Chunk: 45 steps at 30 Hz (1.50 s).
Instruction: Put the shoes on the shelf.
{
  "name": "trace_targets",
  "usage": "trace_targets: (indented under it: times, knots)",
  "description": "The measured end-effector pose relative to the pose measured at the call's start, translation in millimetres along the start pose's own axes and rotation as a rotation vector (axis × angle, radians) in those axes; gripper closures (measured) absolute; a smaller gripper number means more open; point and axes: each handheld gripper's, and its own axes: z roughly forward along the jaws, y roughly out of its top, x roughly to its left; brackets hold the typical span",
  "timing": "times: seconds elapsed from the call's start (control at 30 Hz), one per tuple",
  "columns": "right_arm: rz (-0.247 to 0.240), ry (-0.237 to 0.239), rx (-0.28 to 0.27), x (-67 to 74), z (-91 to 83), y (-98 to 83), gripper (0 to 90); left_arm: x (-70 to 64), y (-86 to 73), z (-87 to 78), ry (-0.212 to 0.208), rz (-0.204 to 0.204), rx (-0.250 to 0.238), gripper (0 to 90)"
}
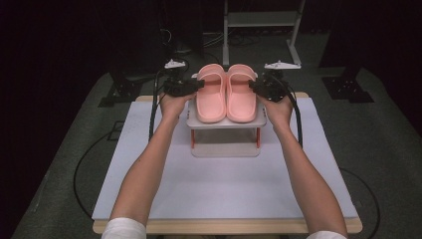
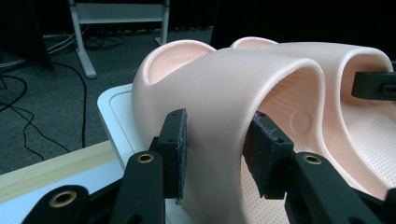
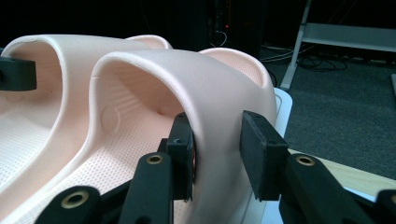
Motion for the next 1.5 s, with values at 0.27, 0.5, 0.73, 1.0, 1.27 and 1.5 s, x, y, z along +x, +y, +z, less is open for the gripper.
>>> trace_targets:
  times: [0.27, 0.5, 0.73, 1.0, 1.27, 1.5]
  knots:
    - [-0.001, 0.001, 0.005, -0.7, 1.6, 1.2, 65.0, 1.5, -0.1, 1.7, -0.001, -0.006, -0.006, 59.6]
    - [0.023, 0.017, 0.003, -3.2, 1.4, 0.9, 60.4, 1.4, -0.3, 0.5, -0.010, -0.007, -0.014, 56.6]
    - [0.025, 0.041, -0.004, -0.1, -2.4, 0.3, 53.5, -0.6, 0.9, -8.1, -0.013, 0.008, -0.013, 49.9]
    - [0.029, 0.052, -0.013, 0.5, -8.8, -1.5, 48.3, -0.2, -2.6, -17.4, -0.009, 0.011, -0.024, 44.5]
    - [0.026, 0.065, -0.016, 0.8, -19.3, -3.0, 44.3, -6.7, -7.7, -27.2, -0.020, 0.023, -0.042, 41.4]
    - [0.015, 0.074, -0.020, 3.6, -25.3, -2.2, 43.8, -6.0, -11.8, -31.3, -0.027, 0.017, -0.044, 40.6]
